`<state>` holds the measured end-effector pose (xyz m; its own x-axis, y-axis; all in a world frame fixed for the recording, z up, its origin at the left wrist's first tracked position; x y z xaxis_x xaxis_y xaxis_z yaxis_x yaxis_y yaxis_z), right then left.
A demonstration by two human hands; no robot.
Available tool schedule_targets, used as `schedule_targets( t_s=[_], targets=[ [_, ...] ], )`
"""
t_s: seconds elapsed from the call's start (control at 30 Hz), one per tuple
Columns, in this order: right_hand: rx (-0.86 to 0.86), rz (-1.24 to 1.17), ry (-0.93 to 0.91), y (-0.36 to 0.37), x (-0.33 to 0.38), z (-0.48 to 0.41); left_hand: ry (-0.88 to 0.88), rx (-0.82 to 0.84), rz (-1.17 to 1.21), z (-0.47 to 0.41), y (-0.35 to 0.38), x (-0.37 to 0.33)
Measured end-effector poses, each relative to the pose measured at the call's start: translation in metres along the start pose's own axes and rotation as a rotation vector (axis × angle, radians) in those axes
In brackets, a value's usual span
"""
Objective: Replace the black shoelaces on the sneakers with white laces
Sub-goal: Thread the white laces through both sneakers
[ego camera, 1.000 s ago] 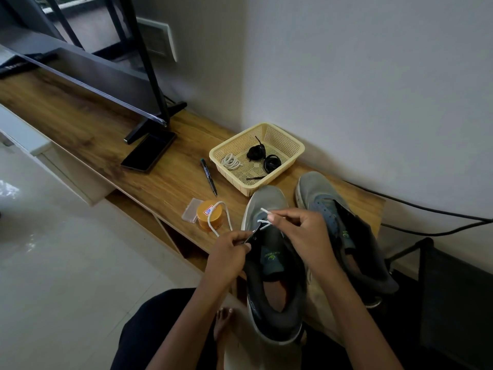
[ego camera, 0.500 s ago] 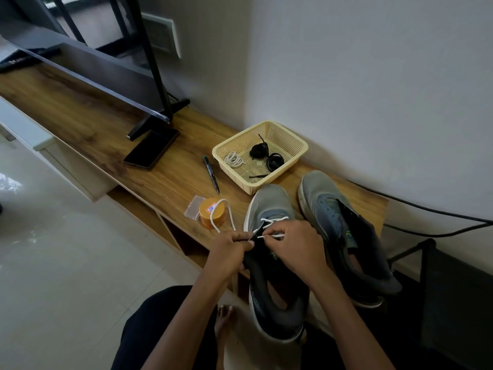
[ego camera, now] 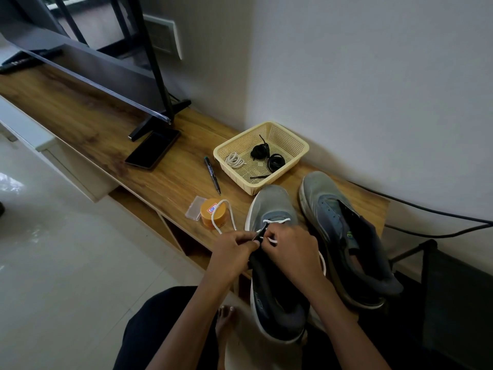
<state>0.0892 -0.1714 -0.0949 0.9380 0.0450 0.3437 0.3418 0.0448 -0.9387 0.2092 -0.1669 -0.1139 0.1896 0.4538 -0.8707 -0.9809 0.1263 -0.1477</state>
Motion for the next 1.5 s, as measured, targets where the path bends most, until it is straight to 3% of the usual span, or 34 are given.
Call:
schedule_targets(
  t_s=[0.43, 0.57, 0.87, 1.13, 1.3, 1.4, 1.5],
  targets=[
    [-0.037, -0.029, -0.051, 0.0, 0.0, -0.001, 0.132, -0.002, -0.088, 0.0, 0.002, -0.003],
    [-0.034, -0.03, -0.044, 0.001, -0.001, -0.001, 0.07, 0.026, -0.038, -0.003, 0.0, -0.001],
    [-0.013, -0.282, 0.07, -0.006, -0.021, -0.006, 0.169, 0.011, -0.048, -0.013, 0.001, 0.004],
    [-0.228, -0.297, 0.057, -0.01, -0.024, 0.015, 0.278, 0.021, -0.112, -0.011, 0.001, 0.0],
    [-0.462, -0.072, 0.144, 0.001, -0.018, 0.035, 0.2, 0.018, -0.143, -0.014, 0.009, 0.004],
    [-0.535, -0.076, 0.17, 0.002, -0.025, 0.037, 0.123, -0.011, 0.047, -0.015, 0.007, 0.004],
    [-0.568, -0.079, 0.151, 0.002, -0.024, 0.038, 0.067, -0.177, 0.28, -0.013, -0.009, 0.003]
  ],
)
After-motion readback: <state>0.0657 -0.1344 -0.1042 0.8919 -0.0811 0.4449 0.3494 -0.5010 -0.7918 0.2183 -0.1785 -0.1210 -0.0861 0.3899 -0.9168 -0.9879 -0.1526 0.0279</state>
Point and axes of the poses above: each hand's wrist, its own z-axis away from the middle knuckle, its own y-axis out of the palm, x = y × z, the point moved 3 cm from there along -z, towards the middle knuckle, and after that the axes turned 1 degree about x, right-handed, at the moved point
